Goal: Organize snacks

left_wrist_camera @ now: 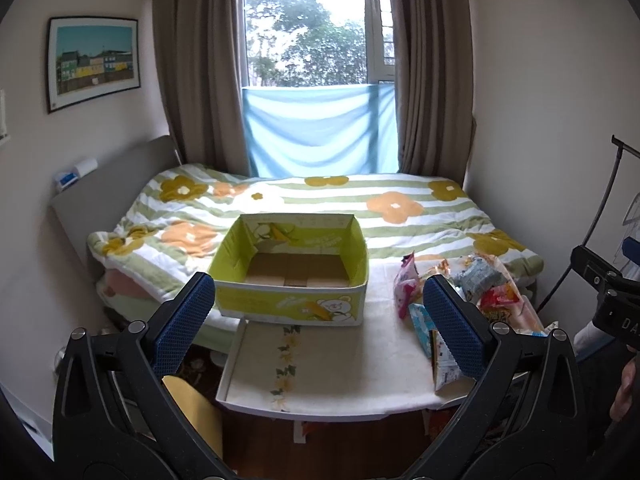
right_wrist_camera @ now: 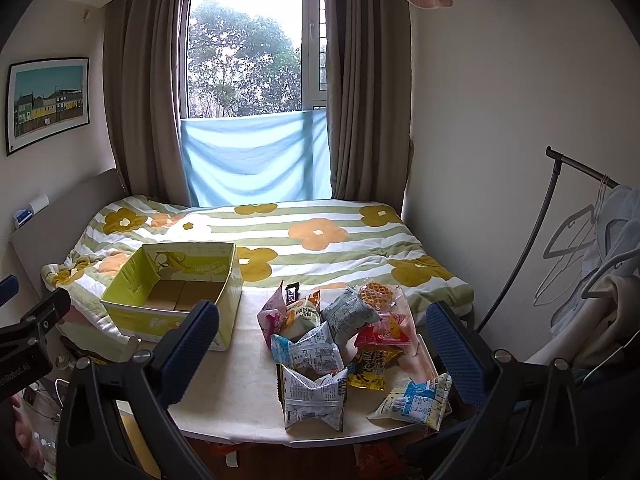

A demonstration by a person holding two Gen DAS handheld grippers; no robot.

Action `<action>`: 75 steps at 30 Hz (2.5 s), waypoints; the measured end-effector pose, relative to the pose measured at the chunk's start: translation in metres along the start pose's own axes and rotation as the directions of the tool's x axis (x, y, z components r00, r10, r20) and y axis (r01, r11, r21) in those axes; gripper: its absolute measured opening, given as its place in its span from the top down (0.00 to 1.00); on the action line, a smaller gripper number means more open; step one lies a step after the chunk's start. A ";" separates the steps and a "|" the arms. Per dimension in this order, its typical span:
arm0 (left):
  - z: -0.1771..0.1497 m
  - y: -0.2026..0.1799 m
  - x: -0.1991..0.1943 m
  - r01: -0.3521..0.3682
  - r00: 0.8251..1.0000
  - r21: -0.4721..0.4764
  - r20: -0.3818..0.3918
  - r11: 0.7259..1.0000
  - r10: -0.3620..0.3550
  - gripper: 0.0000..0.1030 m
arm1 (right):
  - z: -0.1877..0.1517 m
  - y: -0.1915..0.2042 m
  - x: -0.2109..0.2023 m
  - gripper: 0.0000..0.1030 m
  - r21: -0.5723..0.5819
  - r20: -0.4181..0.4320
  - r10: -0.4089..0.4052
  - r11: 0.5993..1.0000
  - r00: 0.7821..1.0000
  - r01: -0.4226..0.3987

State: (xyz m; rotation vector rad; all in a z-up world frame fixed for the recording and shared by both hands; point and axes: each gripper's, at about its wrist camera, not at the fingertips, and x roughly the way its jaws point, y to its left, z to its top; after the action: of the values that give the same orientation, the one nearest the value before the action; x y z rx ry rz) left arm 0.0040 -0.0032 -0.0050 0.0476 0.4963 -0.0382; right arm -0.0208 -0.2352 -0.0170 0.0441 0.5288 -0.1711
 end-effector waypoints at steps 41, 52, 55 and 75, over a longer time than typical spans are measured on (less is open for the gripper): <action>0.000 -0.003 0.003 -0.023 1.000 -0.001 0.007 1.000 0.023 0.00 | 0.002 0.000 0.004 0.00 -0.010 -0.001 -0.012 1.000 1.000 0.012; -0.001 -0.006 0.009 -0.029 1.000 0.024 -0.012 0.999 0.029 0.00 | 0.003 0.001 0.006 0.00 -0.015 -0.004 -0.012 1.000 1.000 0.012; 0.000 -0.007 0.011 -0.030 0.999 0.025 -0.013 0.999 0.031 0.00 | 0.003 0.001 0.006 0.00 -0.016 -0.004 -0.013 1.000 1.000 0.013; -0.024 -0.030 0.073 0.131 0.971 0.063 -0.209 0.989 -0.115 0.00 | -0.006 -0.028 0.029 0.00 -0.039 -0.085 -0.055 0.998 0.995 0.052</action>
State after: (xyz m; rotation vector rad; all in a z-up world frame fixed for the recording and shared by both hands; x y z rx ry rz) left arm 0.0557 -0.0338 -0.0620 0.0959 0.7038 -0.1753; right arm -0.0042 -0.2669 -0.0368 0.0013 0.6189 -0.2127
